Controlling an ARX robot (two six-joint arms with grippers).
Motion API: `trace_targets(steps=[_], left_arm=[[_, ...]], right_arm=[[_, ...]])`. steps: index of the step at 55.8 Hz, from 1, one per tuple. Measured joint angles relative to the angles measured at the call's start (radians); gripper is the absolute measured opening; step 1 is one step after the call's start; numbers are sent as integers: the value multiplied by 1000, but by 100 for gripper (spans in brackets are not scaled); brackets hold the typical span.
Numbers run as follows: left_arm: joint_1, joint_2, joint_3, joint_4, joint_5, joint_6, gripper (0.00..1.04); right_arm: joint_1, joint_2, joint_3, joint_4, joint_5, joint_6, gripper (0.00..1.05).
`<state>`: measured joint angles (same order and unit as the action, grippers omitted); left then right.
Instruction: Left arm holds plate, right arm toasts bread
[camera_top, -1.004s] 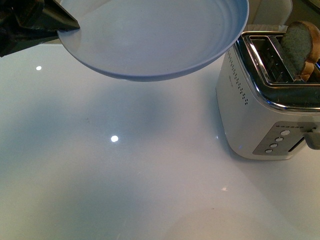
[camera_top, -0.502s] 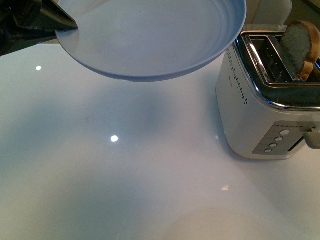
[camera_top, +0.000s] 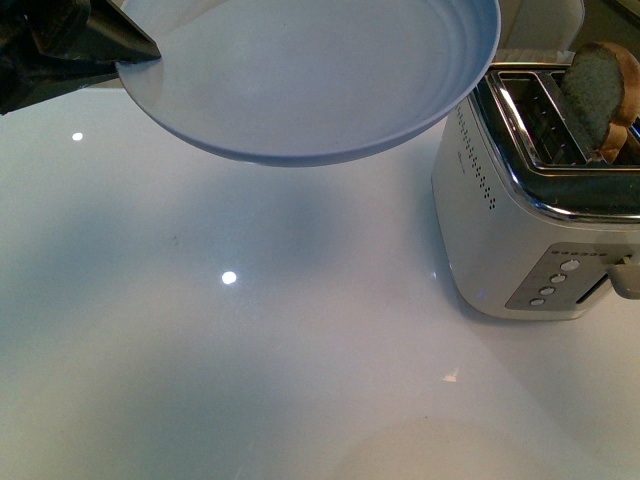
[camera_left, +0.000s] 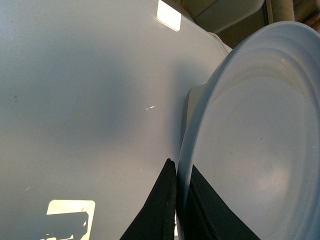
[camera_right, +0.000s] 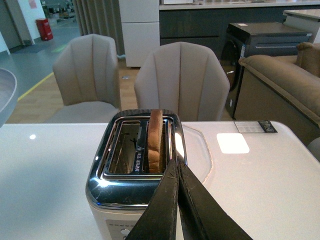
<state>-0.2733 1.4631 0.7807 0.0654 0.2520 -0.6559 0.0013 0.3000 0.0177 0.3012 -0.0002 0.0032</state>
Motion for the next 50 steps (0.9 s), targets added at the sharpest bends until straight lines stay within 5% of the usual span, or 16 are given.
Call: trace_targets(steps=[34,40,50], left_arm=[[-7,-2,0,0,2,0,3],[-6,-3,0,0,2,0,3],[-6,-3,0,0,5,1,3]], right_arm=[[0,-292,0,-299,1,0,2],[0,-293,0,-299,1,0,18],[0,-293,0,-299,1,0,58]])
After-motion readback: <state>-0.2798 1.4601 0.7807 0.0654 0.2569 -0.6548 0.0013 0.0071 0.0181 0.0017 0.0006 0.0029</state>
